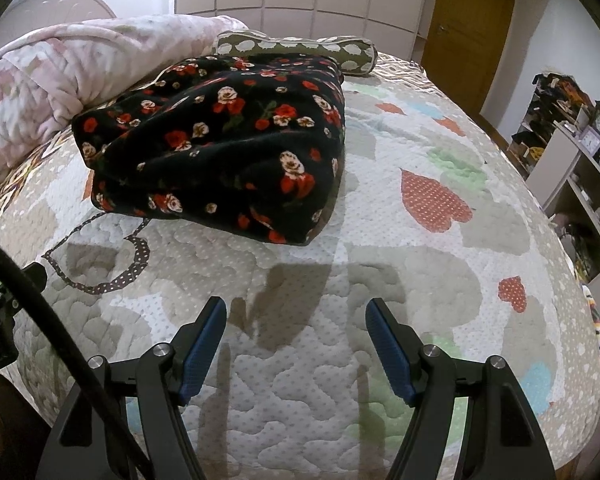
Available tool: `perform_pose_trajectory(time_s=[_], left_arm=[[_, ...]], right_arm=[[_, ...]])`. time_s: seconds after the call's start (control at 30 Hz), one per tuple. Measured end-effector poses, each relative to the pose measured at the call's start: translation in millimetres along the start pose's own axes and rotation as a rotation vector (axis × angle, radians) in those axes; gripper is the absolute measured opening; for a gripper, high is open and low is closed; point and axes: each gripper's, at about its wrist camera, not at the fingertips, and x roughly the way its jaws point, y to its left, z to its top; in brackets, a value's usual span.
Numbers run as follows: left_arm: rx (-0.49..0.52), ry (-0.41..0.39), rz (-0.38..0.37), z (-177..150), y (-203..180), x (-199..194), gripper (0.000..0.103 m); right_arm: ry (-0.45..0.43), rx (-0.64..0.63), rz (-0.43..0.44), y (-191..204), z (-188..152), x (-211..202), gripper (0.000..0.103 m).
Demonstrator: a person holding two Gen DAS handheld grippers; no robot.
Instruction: Fold large clothes
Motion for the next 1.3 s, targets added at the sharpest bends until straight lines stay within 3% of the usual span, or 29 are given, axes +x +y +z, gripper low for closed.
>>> perform_pose_trajectory(time_s=[1.3], left_arm=[[-0.042,0.053,0.0,-3,8,11,0.103]], right_arm=[[0.005,-0.027,-0.002,7,-3,4,0.077]])
